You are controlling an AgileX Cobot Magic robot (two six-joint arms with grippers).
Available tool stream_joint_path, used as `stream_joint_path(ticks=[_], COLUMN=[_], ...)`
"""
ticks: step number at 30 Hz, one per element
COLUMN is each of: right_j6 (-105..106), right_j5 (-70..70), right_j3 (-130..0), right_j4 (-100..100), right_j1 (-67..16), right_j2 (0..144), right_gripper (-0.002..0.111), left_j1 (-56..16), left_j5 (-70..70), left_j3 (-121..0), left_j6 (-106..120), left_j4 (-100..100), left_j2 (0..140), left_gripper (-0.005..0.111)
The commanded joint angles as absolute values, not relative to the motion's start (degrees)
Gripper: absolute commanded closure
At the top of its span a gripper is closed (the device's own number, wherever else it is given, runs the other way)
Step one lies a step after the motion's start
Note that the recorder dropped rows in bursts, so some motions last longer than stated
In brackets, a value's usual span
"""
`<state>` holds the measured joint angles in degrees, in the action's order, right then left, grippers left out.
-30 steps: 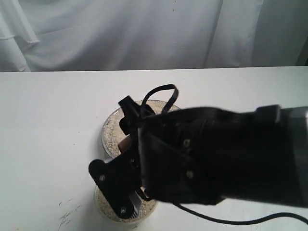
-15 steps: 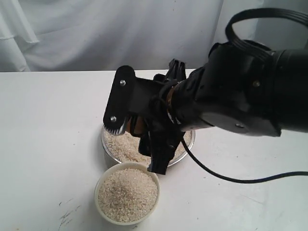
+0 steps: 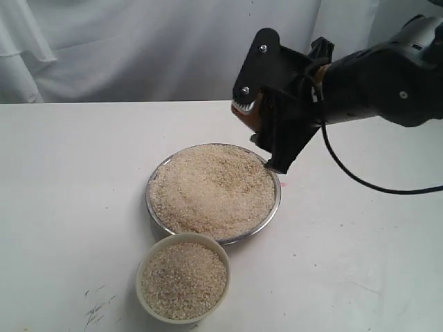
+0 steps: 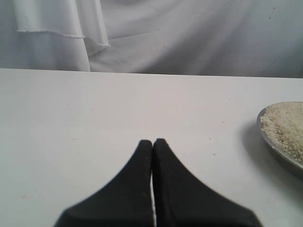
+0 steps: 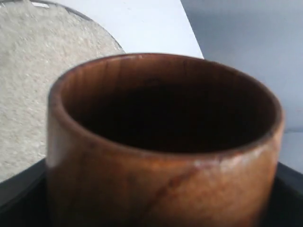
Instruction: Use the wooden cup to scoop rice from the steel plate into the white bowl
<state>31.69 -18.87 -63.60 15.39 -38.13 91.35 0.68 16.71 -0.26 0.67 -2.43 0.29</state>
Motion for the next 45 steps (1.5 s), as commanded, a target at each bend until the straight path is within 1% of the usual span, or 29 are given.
stream_joint_path(ticks=[1, 4, 9, 17, 29, 37, 45], right_j6=[39.88, 45.98, 50.40, 50.78, 50.78, 51.45, 49.83], right_j5=[-14.09, -13.79, -18.75, -24.44, -30.04, -31.94, -35.74], right_j3=[-66.25, -71.26, -76.59, -82.53, -91.80, -92.19, -92.19], right_j4=[17.20, 17.20, 17.89, 35.50, 53.94, 55.16, 63.80], right_j1=[-35.36, -35.36, -35.36, -36.67, -41.43, -42.09, -43.61], right_j2=[95.81, 102.88, 107.89, 111.60, 120.85, 121.44, 123.62], right_gripper=[0.108, 0.108, 0.108, 0.108, 0.108, 0.108, 0.108], left_j1=[0.60, 0.60, 0.60, 0.60, 0.60, 0.60, 0.60], left_j5=[16.34, 16.34, 16.34, 16.34, 16.34, 16.34, 16.34], left_j3=[0.00, 0.00, 0.00, 0.00, 0.00, 0.00, 0.00], left_j6=[0.49, 0.49, 0.49, 0.49, 0.49, 0.49, 0.49], left_j4=[-2.48, -2.48, -2.48, -2.48, -2.48, -2.48, -2.48], left_j2=[0.00, 0.00, 0.00, 0.00, 0.00, 0.00, 0.00], left_gripper=[0.107, 0.107, 0.107, 0.107, 0.107, 0.107, 0.107])
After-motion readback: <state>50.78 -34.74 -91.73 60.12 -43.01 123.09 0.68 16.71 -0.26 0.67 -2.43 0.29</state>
